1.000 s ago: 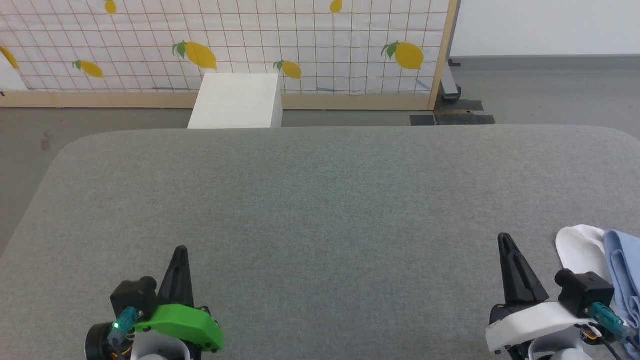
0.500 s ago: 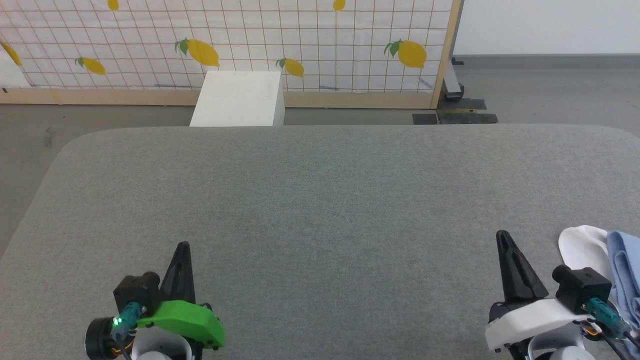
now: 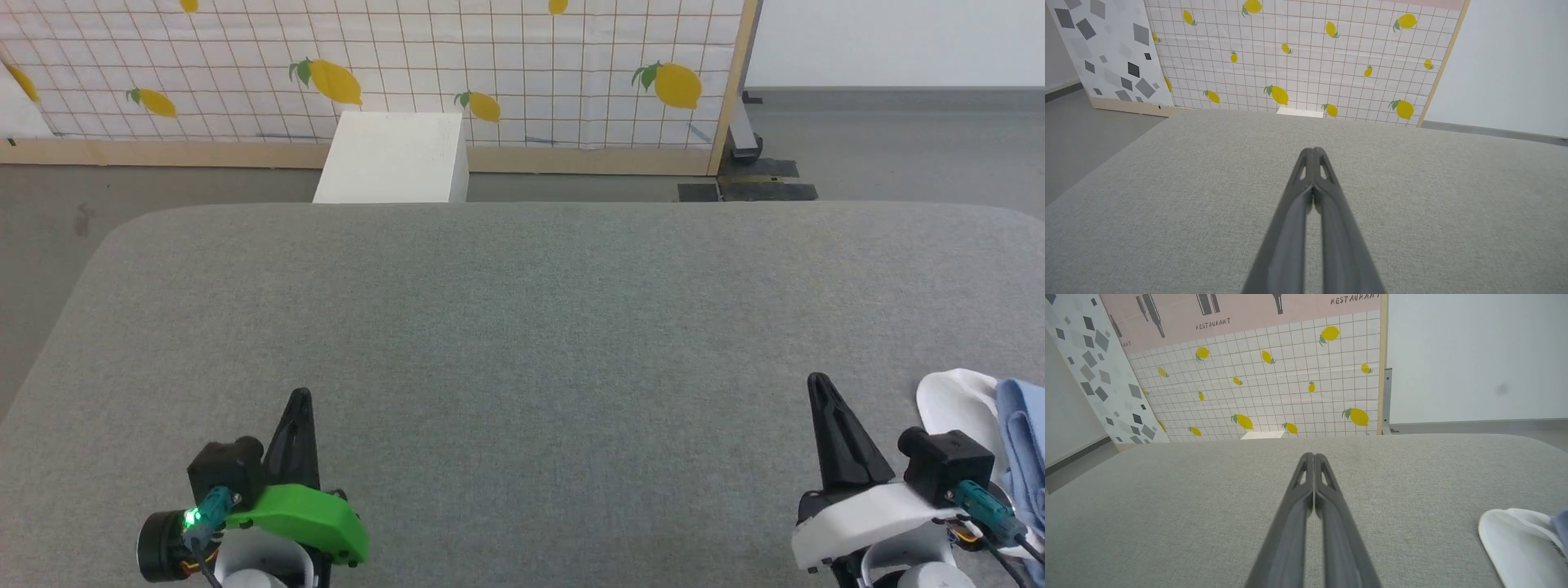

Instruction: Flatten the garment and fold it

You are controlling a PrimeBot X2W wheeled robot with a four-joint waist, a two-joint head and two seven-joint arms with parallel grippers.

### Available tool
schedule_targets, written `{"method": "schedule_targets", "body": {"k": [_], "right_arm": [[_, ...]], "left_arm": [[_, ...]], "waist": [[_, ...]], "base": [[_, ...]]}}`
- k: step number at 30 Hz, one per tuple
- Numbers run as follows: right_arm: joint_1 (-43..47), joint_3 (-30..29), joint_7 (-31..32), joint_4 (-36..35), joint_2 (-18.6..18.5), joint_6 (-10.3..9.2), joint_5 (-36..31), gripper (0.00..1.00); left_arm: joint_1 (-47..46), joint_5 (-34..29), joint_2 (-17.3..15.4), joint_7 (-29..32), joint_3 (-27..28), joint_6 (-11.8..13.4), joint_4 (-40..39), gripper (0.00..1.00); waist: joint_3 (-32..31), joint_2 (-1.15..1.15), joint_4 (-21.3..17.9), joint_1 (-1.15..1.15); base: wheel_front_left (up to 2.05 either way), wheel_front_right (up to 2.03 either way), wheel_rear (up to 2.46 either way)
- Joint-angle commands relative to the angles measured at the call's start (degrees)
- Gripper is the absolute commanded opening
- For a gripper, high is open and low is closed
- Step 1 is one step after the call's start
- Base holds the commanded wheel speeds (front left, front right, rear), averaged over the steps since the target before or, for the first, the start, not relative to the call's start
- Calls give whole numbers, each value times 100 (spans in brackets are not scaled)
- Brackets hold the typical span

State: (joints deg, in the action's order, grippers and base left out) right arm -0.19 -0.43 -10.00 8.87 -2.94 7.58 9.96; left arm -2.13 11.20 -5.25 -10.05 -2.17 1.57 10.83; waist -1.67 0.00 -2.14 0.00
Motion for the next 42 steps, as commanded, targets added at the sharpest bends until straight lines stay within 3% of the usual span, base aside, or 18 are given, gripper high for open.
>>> {"method": "schedule_targets", "body": {"k": [1, 42], "right_arm": [[6, 3, 36, -59, 2, -3, -79, 0], [12, 23, 503, -461, 4, -6, -524, 0]], "left_arm": [[68, -111, 34, 46, 28, -38, -44, 0], [138, -600, 132, 511, 120, -96, -547, 0]], "waist": [[3, 0, 4, 0], [83, 0, 106, 0]], "base": [[0, 0, 0], [0, 0, 0]]}}
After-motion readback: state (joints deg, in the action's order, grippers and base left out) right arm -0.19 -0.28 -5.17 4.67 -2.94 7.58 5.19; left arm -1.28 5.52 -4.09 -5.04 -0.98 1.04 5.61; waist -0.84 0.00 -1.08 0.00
